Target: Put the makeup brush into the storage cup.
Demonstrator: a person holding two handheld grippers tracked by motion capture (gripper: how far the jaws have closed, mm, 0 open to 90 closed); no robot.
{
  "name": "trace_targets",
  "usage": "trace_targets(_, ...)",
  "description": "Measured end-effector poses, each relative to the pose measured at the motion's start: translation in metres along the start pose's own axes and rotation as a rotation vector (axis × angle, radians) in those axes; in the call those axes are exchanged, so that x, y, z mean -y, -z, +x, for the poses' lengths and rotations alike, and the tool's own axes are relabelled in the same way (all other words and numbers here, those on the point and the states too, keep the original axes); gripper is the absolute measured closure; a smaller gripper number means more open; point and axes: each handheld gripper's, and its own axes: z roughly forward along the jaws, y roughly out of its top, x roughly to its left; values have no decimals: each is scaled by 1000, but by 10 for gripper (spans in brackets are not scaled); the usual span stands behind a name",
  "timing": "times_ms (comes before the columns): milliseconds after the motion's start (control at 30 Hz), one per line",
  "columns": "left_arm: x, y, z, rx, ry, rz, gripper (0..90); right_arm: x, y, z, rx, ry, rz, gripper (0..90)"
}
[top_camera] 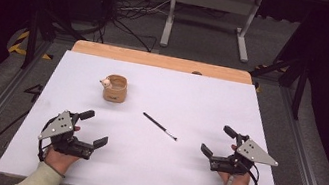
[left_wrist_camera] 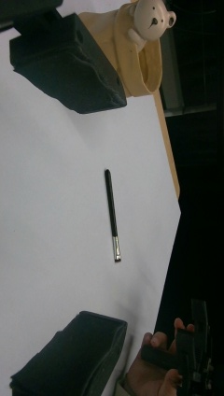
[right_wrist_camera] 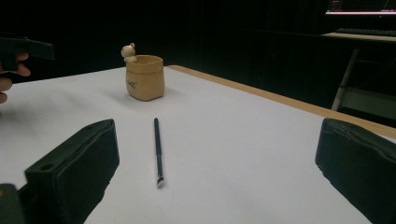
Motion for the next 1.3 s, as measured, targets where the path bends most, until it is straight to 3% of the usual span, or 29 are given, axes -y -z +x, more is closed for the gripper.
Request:
trace_targets(133,-1,1,0,-3,-9,-5,2,0,-1,2,0,15,6,0)
trace_targets(733,-3,1,1,1,14,-4,2,-1,-1,-1,2,1,8,0)
trace_targets(833,-3,2,1,-6,23,-4,1,-4,-6,1,-12,13,38,0)
trace_targets(933,-3,2,1,-9,22,-5,1,-9,-7,4,-17,32,34,0)
trace_targets(1133,-3,4,1,-17,18,3,1,-22,-21,7,-76,0,23,2)
trace_targets(1300,-3,2,1,-18,15,12,1,-32,-36,10,-110,4,11,2)
